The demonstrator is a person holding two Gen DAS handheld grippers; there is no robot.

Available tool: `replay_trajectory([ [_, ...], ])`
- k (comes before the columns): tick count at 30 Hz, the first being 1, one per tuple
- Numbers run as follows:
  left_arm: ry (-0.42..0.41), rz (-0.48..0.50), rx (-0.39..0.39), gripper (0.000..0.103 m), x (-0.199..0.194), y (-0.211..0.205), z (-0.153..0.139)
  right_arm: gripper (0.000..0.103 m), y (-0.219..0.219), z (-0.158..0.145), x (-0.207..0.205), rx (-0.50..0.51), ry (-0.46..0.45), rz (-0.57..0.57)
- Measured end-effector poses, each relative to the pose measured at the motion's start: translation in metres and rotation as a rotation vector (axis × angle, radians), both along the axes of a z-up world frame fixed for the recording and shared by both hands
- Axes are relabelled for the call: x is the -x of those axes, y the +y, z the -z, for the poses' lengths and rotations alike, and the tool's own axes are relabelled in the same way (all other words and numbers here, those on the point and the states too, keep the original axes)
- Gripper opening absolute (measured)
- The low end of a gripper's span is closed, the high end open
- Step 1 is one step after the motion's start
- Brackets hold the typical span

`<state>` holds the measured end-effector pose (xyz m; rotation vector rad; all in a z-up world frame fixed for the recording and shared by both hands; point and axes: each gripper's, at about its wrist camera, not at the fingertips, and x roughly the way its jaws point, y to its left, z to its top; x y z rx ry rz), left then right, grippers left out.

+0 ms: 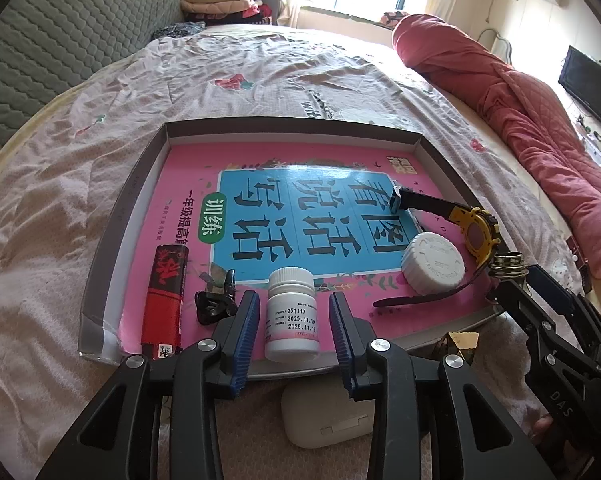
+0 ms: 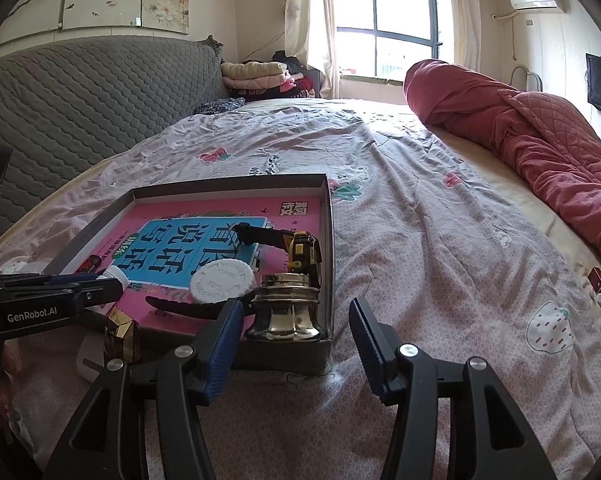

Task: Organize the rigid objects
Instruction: 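Lower the pill bottle into the box and open the left gripper while the right releases the ring, then withdraw both grippers from the box toward the remaining items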

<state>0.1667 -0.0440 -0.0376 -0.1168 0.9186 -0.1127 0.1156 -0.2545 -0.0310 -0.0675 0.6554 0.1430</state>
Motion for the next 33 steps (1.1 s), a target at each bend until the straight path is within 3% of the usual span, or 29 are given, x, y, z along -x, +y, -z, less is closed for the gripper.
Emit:
replay_trajectory([
  [8,0.003,0.005,0.009,0.043,0.003,0.0,-0.001,0.055,-0.003,-0.003,0.001,-0.017,-0.008,0.007],
  [11,0.004,0.0,0.027,0.052,0.005,0.001,-0.003,0.055,-0.005,-0.004,0.002,-0.025,-0.012,0.014],
  [33,-0.057,-0.039,0.058,0.058,0.026,0.027,-0.043,0.055,0.008,-0.025,0.026,-0.028,-0.09,-0.021],
])
